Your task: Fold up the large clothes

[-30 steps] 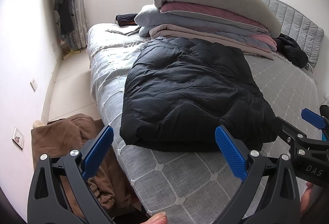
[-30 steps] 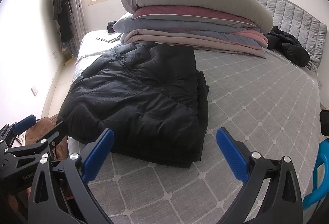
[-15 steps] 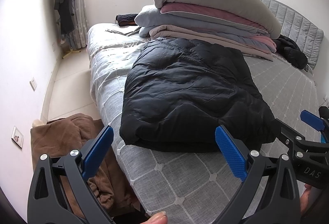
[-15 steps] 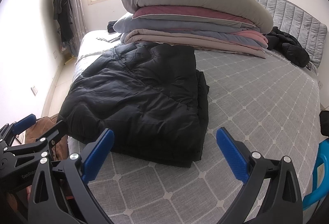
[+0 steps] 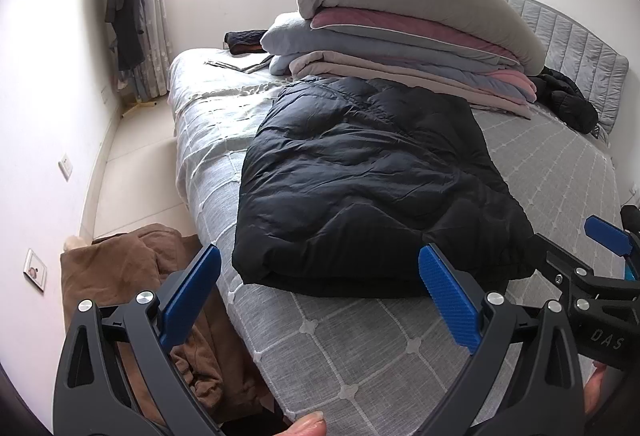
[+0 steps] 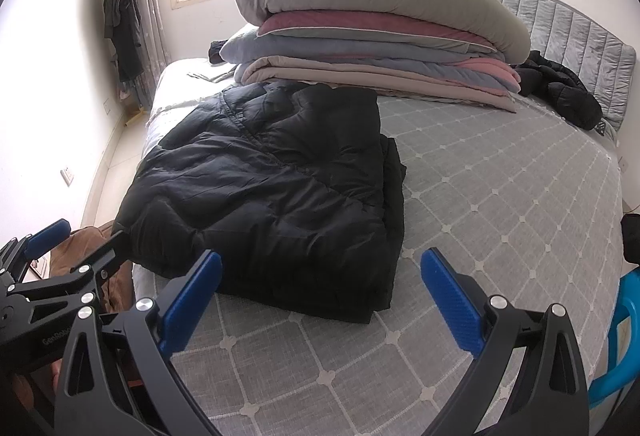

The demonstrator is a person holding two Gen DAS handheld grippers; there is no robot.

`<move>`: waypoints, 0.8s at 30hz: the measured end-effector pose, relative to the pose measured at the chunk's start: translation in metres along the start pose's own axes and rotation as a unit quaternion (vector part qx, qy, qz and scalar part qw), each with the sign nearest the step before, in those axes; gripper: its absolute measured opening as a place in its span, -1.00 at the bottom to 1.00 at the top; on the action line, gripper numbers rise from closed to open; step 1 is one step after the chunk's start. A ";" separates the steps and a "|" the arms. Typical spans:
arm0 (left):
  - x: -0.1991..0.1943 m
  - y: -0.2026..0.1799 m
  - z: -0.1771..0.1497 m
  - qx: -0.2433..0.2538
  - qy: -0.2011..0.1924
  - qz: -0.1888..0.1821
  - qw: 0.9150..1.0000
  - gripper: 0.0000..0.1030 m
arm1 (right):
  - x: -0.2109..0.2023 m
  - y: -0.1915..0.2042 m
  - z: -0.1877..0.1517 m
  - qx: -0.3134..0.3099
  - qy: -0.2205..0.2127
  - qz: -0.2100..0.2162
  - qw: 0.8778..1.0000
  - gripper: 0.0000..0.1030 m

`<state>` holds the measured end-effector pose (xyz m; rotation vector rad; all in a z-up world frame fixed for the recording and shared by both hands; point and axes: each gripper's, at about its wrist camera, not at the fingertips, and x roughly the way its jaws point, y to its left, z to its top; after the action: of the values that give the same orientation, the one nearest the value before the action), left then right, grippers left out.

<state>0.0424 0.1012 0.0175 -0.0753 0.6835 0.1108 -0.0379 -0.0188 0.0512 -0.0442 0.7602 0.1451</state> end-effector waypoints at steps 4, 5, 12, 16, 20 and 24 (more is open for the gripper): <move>-0.001 -0.001 0.001 0.002 -0.002 0.000 1.000 0.85 | 0.000 0.000 0.000 0.000 0.000 0.000 1.000 0.87; -0.001 -0.001 0.001 0.001 -0.001 0.000 1.000 0.85 | 0.000 0.000 0.000 0.000 0.000 0.001 1.000 0.87; -0.002 -0.003 0.001 0.004 -0.004 0.002 1.000 0.85 | -0.001 -0.001 -0.001 0.001 0.001 0.001 1.000 0.87; -0.003 -0.004 0.000 0.005 -0.005 0.003 1.000 0.85 | -0.001 -0.001 -0.001 0.002 0.003 0.002 1.000 0.87; -0.003 -0.004 0.000 0.006 -0.006 0.003 1.000 0.85 | -0.002 -0.001 -0.001 0.002 0.003 0.002 1.000 0.87; -0.004 -0.004 0.000 0.006 -0.006 0.004 1.000 0.85 | -0.002 -0.001 -0.001 0.002 0.004 0.003 1.000 0.87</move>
<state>0.0397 0.0969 0.0202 -0.0597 0.6723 0.1142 -0.0395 -0.0199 0.0517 -0.0385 0.7677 0.1480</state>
